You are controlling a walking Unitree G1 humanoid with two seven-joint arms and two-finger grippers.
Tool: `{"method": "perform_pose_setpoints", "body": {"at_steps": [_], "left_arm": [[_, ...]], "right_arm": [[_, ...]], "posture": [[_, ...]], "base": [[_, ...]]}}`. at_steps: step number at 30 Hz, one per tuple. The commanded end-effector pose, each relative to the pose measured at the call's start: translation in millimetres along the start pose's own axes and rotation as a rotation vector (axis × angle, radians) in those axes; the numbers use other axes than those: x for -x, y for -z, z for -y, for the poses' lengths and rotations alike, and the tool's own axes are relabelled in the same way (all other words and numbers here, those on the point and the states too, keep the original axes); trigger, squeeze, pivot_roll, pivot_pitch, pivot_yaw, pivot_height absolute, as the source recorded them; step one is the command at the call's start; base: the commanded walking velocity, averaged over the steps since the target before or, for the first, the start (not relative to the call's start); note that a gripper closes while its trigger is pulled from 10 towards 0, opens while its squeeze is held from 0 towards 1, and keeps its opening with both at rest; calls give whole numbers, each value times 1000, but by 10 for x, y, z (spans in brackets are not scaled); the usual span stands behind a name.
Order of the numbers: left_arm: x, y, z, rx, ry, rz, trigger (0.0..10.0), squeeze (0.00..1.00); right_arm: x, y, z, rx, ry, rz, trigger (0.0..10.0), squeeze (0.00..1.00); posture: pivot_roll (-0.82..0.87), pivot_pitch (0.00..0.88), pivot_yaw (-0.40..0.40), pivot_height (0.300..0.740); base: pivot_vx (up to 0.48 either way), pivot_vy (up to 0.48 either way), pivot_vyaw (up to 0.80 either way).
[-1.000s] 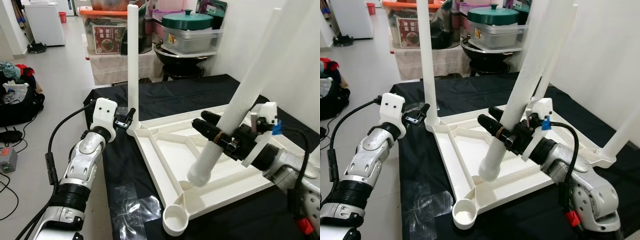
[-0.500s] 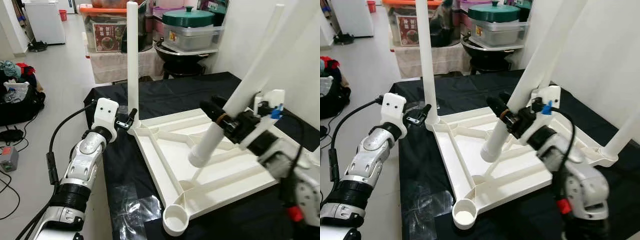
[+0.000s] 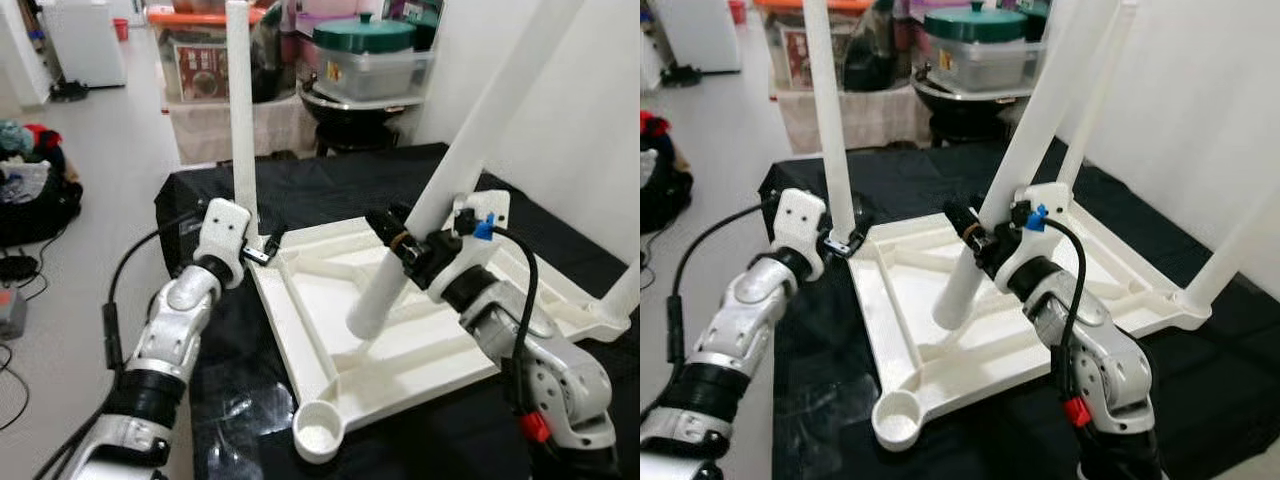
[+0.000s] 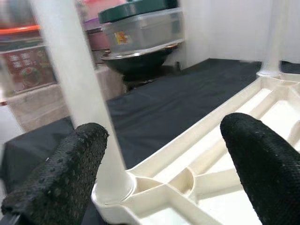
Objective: Building children table
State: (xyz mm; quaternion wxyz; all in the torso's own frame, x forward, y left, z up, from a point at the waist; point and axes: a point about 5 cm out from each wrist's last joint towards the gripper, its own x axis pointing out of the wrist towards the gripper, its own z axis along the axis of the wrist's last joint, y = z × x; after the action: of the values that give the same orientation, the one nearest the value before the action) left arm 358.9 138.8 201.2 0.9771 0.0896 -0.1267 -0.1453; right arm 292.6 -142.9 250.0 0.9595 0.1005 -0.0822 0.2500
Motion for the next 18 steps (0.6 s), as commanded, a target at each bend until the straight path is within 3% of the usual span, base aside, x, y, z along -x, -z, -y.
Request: {"method": "perform_pose_setpoints", "body": {"at_steps": [1, 8, 14, 18], "left_arm": [[27, 3, -32, -13, -4, 2, 10000, 0], [31, -24, -39, -10, -23, 19, 10000, 0], [105, -56, -101, 29, -57, 51, 10000, 0], [211, -3, 11, 33, 35, 35, 10000, 0]], "right_arm": [[-33, -26, -44, 18, -17, 11, 10000, 0], [-34, -25, -43, 3, 4, 19, 10000, 0], [-29, -20, -12, -17, 40, 25, 10000, 0], [-30, -6, -20, -21, 33, 15, 10000, 0]], "posture": [[66, 0, -59, 740], [65, 0, -61, 740], [69, 0, -63, 740], [74, 0, -63, 740]], "base": [[0, -465, 800], [0, -401, 642], [0, 0, 0], [0, 0, 0]]}}
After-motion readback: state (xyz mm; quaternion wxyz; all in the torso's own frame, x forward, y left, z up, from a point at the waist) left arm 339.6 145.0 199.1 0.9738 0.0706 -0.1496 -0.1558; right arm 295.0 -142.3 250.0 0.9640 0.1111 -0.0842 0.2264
